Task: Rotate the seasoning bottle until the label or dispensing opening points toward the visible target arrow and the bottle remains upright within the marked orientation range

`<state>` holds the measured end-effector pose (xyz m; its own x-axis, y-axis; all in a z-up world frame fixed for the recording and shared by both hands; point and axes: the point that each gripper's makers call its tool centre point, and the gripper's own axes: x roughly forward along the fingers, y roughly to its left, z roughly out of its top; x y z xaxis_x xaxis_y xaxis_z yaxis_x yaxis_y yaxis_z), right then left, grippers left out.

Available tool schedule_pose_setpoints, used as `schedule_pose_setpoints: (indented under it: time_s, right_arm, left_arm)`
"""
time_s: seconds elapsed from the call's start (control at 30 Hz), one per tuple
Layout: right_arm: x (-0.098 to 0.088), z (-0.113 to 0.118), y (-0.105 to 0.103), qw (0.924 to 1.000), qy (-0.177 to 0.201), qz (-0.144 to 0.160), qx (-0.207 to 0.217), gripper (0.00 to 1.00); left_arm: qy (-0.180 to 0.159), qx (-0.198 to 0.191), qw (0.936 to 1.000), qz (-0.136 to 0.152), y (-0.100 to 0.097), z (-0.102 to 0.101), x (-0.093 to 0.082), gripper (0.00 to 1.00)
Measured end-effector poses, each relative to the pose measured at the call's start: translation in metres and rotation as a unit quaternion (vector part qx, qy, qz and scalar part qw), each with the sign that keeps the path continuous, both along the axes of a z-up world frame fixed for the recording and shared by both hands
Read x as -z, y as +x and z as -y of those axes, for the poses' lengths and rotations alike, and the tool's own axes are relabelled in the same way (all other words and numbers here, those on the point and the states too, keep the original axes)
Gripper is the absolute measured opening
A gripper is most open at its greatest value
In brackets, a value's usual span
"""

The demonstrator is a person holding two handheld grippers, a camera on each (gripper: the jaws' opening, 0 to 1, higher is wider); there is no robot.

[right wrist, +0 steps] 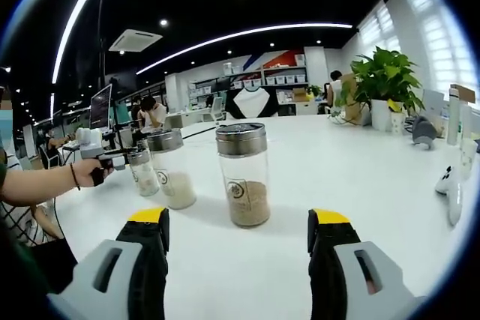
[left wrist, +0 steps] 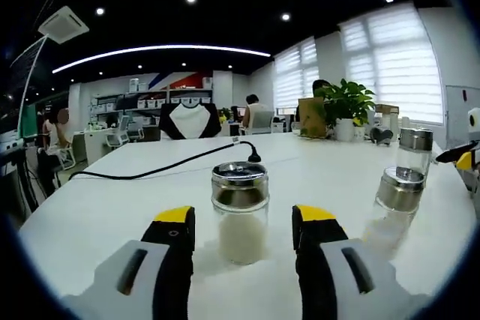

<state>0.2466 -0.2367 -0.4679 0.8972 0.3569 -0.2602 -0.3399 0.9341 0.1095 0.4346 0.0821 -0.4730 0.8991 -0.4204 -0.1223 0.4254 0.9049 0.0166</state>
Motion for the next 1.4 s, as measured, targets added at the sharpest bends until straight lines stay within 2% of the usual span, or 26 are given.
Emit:
schedule_pose_setpoints:
  time_s: [0.23, 0.33, 0.43, 0.53, 0.57, 0.6, 1.07, 1.4]
  right_arm:
    - [0.0, 0.003, 0.001, 1.0, 0.002, 0.0, 0.003, 0.76]
    - [0.001, 0.005, 0.001, 1.0, 0.003, -0.001, 0.005, 0.76]
    - [0.001, 0.006, 0.002, 1.0, 0.002, -0.002, 0.005, 0.76]
    - [0.002, 0.006, 0.004, 1.0, 0.003, -0.002, 0.005, 0.76]
    - [0.002, 0.006, 0.004, 1.0, 0.004, -0.002, 0.006, 0.76]
    - [0.001, 0.006, 0.004, 1.0, 0.004, -0.001, 0.005, 0.76]
    - [0.005, 0.007, 0.006, 1.0, 0.006, -0.004, 0.005, 0.76]
    - [0.002, 0.005, 0.006, 0.9999, 0.015, 0.002, 0.001, 0.76]
  left_arm:
    - [-0.004, 0.0, 0.9999, -0.01, 0.012, 0.004, 0.007, 0.52]
    - [-0.001, 0.004, 1.0, -0.007, 0.013, 0.006, 0.007, 0.44]
    - [-0.013, 0.001, 0.9999, -0.008, 0.014, 0.006, 0.006, 0.43]
    - [-0.005, 0.004, 0.9999, -0.008, 0.015, 0.007, 0.007, 0.38]
    - [-0.005, 0.0, 0.9998, -0.021, 0.014, 0.007, 0.012, 0.37]
    - [-0.004, 0.004, 0.9999, -0.012, 0.017, 0.008, 0.01, 0.37]
    - [-0.005, 0.005, 0.9999, -0.011, 0.029, 0.004, 0.015, 0.37]
    - [-0.005, 0.017, 0.9998, -0.01, 0.018, 0.004, 0.012, 0.37]
